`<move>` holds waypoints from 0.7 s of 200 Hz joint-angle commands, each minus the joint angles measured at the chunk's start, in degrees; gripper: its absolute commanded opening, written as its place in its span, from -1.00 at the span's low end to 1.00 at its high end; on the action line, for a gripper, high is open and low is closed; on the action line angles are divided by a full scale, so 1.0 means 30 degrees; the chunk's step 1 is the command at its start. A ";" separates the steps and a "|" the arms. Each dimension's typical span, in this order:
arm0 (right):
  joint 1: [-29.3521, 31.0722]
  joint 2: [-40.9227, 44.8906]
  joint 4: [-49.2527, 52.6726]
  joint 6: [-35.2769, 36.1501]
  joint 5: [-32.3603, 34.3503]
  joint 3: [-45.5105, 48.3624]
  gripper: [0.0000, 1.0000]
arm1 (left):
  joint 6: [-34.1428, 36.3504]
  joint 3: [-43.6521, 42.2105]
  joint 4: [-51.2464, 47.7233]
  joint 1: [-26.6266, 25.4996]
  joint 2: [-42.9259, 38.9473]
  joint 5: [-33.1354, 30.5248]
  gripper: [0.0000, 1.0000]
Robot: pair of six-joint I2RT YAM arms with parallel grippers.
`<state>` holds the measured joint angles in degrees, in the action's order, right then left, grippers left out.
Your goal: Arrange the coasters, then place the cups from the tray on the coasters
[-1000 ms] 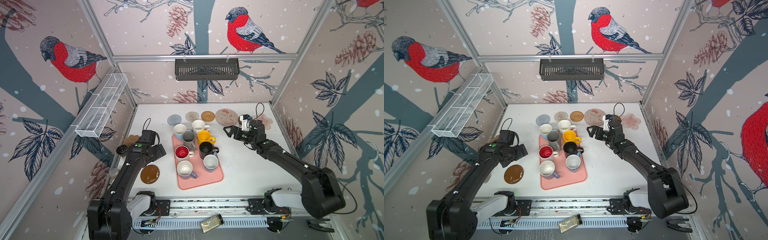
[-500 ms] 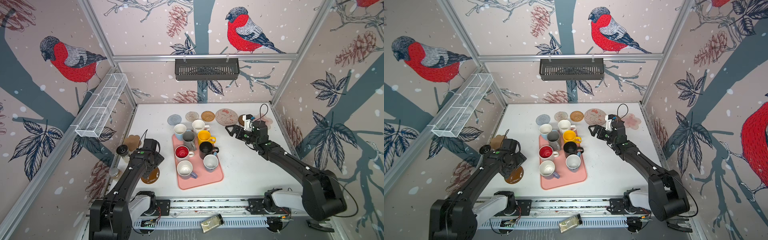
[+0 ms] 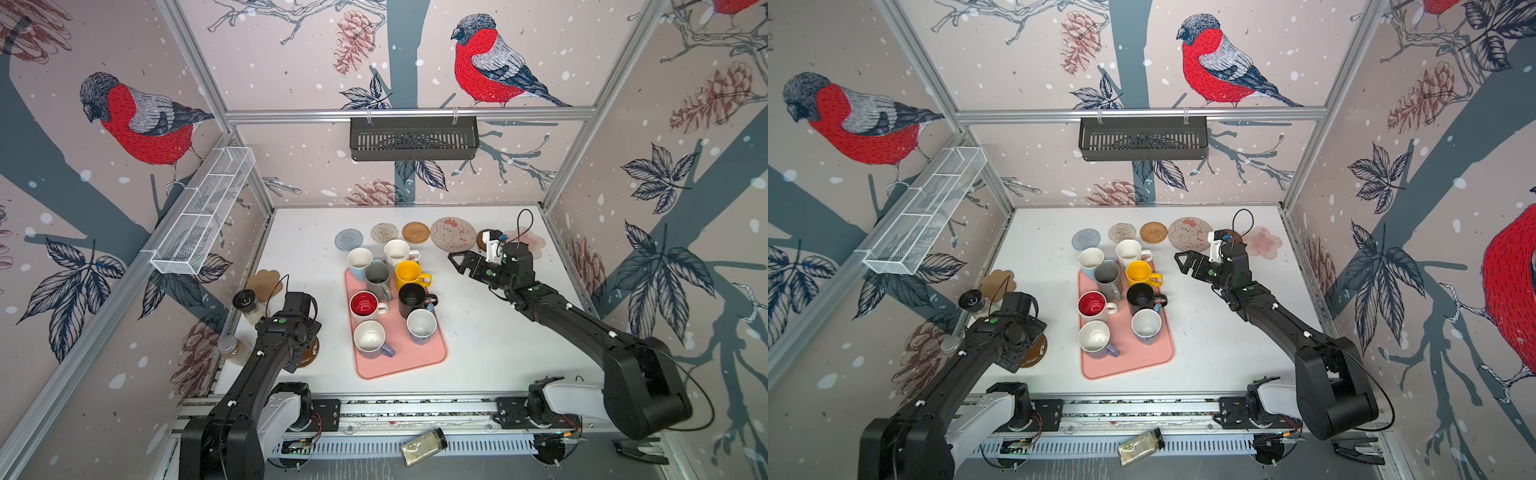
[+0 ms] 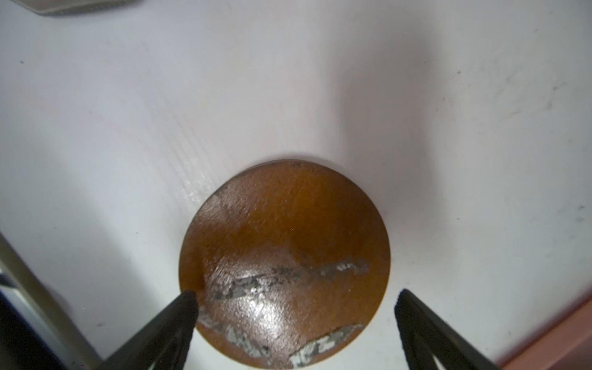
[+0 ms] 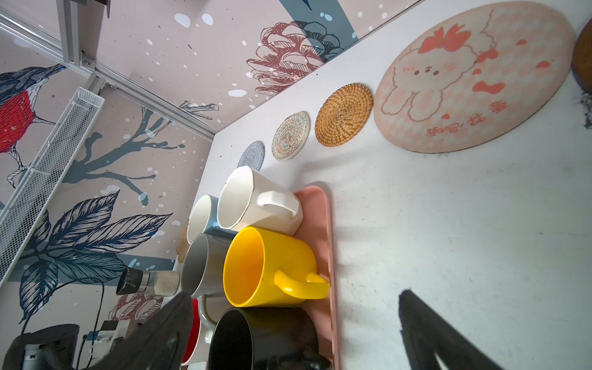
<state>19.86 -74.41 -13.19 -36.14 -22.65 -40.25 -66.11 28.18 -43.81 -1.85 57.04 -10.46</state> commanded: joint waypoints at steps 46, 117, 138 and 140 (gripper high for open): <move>-0.0057 0.0330 -0.0220 0.0211 0.0298 -0.0045 1.00 | 0.0643 -0.0236 0.1578 0.0493 0.1293 0.0057 0.93; -0.0020 0.0151 -0.0162 0.0211 0.0290 -0.0037 1.00 | 0.1031 -0.0179 0.3476 0.0497 0.2995 0.0636 0.93; -0.0019 0.0135 -0.0122 0.0267 0.0344 -0.0060 1.00 | 0.1197 0.0135 0.4094 0.0485 0.4099 0.0975 0.92; -0.0025 0.0136 -0.0095 0.0269 0.0352 -0.0067 1.00 | 0.1218 0.0158 0.4147 0.0495 0.4205 0.1013 0.93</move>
<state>19.77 -73.89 -12.97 -35.92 -22.44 -40.25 -62.43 28.97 -38.04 -0.54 66.43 -15.53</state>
